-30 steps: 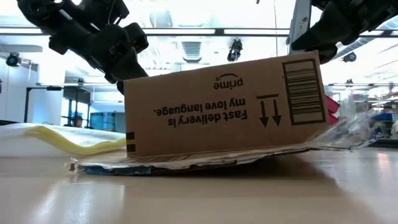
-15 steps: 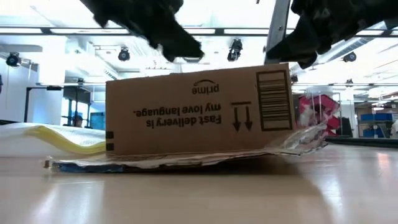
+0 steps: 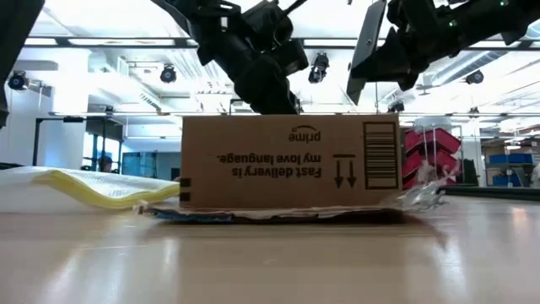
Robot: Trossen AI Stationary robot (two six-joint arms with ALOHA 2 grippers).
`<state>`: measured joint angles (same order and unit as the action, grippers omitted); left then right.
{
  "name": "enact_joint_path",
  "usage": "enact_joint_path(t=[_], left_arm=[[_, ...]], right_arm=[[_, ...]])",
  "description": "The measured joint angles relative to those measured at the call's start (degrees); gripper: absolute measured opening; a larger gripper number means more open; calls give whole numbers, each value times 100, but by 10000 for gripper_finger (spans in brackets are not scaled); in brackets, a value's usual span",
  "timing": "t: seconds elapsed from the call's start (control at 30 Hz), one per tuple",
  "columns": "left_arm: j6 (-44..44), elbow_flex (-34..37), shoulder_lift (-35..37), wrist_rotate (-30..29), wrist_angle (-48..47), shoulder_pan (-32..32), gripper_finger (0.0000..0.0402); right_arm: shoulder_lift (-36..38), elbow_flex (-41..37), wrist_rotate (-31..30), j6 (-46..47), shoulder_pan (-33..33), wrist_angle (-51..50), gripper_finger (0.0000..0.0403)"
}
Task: Unpack boxes
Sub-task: Break down the box until it is fully flat
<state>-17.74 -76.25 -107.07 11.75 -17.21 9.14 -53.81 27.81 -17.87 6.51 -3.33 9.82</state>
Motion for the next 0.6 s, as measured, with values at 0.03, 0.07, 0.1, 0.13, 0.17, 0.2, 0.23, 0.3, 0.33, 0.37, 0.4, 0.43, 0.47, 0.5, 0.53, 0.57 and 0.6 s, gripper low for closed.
enact_joint_path(t=[0.03,0.07,0.1,0.13,0.17,0.2,0.23,0.3,0.33,0.37,0.4,0.43,0.47,0.5,0.53,0.57,0.6], left_arm=[[4,13,1,0,20,1,190],[7,22,16,-1,31,1,192],[7,22,32,-9,38,-1,194],[8,21,44,-20,46,-1,196],[15,22,50,-22,60,-4,197],[38,22,50,-22,63,-12,198],[65,37,50,-22,63,-14,198],[124,85,56,-20,69,-14,198],[148,104,60,-20,69,-14,197],[174,126,61,-20,64,-17,196],[186,145,61,-20,66,-17,195],[195,166,61,-19,67,-19,195],[199,184,62,-15,63,-19,195],[199,188,63,-17,63,-19,195],[199,192,63,-16,59,-19,196],[199,192,63,-16,57,-19,197],[199,192,65,-17,51,-20,198]], right_arm=[[-75,0,28,-26,0,85,48],[-173,0,34,-47,2,167,48],[-287,0,97,-48,32,254,48],[-431,0,174,-57,92,356,48],[-601,0,328,-59,169,513,48],[-779,1,513,-62,245,717,48],[-950,4,697,-91,316,869,48],[-1269,4,947,-171,463,1074,48],[-1394,4,1084,-212,541,1162,48],[-1488,4,1259,-229,630,1259,48],[-1551,4,1392,-251,688,1316,48],[-1595,4,1472,-268,721,1323,48],[-1627,4,1466,-296,723,1325,48],[-1650,4,1413,-346,719,1322,48],[-1649,4,1363,-413,719,1321,48],[-1634,4,1369,-484,723,1322,48],[-1617,4,1389,-515,735,1351,48]])
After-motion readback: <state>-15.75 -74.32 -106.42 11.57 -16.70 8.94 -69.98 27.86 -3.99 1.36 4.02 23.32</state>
